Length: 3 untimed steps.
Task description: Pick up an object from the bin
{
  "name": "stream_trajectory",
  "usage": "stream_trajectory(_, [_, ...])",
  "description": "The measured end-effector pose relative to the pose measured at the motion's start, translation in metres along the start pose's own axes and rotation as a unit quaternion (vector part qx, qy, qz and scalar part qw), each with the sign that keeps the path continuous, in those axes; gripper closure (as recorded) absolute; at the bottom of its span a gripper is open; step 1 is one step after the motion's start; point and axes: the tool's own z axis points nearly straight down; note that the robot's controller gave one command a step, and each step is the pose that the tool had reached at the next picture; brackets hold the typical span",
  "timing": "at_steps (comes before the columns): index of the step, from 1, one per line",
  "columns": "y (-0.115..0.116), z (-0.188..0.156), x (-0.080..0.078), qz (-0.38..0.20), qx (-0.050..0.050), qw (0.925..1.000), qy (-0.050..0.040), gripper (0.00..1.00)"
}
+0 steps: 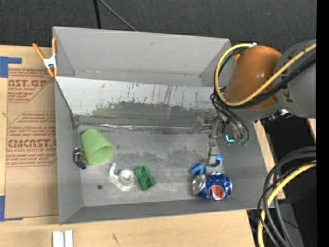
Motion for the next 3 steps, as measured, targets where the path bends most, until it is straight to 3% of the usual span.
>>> stream_trajectory(1, [-0.064,0.085,0.075,-0.056,0.0,0.9984,0.0008,0.0])
stream_trajectory(2, [-0.062,0.081,0.071,-0.058,0.0,0.9983,-0.0022,1.0])
stream_trajectory(3, [-0.05,-0.082,0.036,-0.067,0.002,0.9977,-0.0088,1.0])
